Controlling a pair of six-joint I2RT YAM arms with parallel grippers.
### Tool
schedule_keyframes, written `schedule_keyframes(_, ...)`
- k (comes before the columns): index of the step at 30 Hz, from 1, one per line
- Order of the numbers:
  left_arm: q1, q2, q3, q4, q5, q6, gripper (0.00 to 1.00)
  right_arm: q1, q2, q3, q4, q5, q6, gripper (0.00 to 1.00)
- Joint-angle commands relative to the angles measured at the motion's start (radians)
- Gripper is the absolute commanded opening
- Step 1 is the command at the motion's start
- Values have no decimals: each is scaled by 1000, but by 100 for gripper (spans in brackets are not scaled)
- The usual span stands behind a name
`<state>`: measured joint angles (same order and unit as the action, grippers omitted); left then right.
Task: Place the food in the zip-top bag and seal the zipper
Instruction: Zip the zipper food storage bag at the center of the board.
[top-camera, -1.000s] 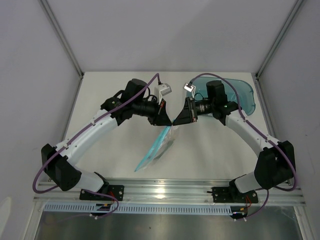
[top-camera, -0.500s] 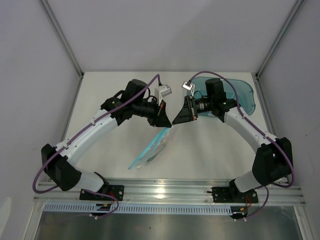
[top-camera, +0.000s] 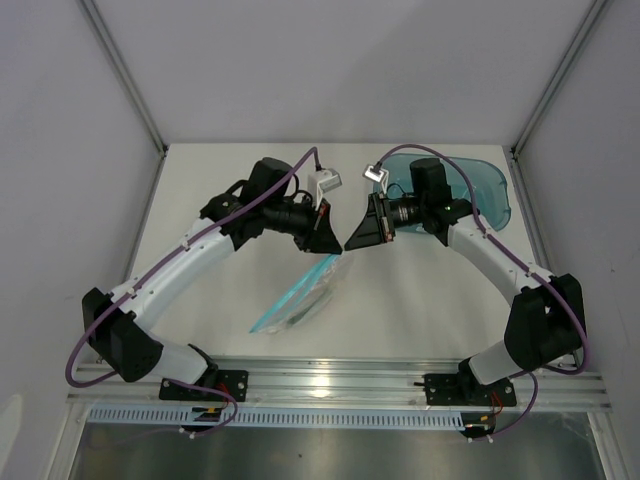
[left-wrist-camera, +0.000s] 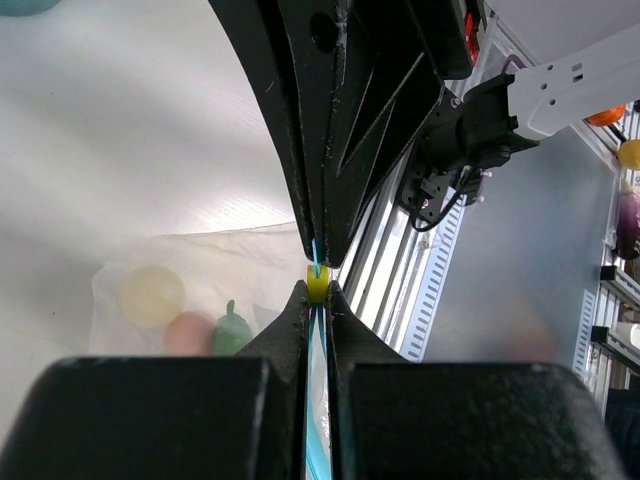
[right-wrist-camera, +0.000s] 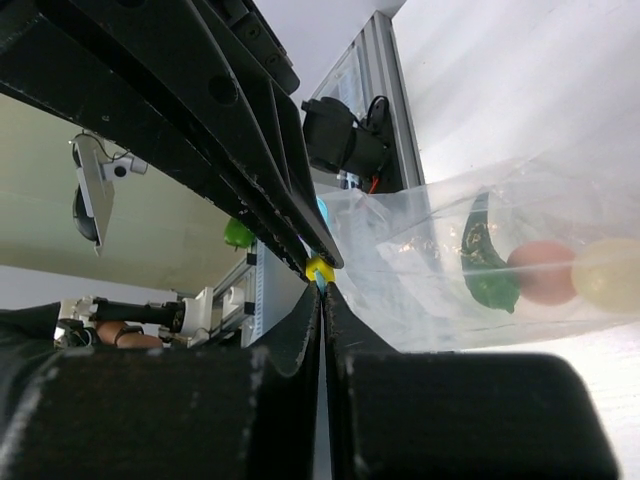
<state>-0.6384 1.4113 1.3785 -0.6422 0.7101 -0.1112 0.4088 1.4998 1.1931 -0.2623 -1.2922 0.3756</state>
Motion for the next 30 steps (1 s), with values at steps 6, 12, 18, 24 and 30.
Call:
schedule_keyframes(6, 11, -26, 19, 3, 9, 8, 0, 8, -21, 5, 43, 145, 45, 0)
schedule_keyframes(12, 11, -35, -9, -17, -8, -4, 0, -14, -92, -39, 97, 332, 98, 0)
schedule_keyframes(18, 11, -60, -42, -17, -15, -12, 0, -24, -118, -64, 104, 363, 100, 0)
schedule_keyframes(24, 11, -72, -45, -20, -11, -12, 1, -25, -112, -85, 149, 279, 137, 0)
schedule_keyframes(30, 14, -72, -39, -13, 9, -15, 1, -2, -56, -53, 117, 89, 62, 40)
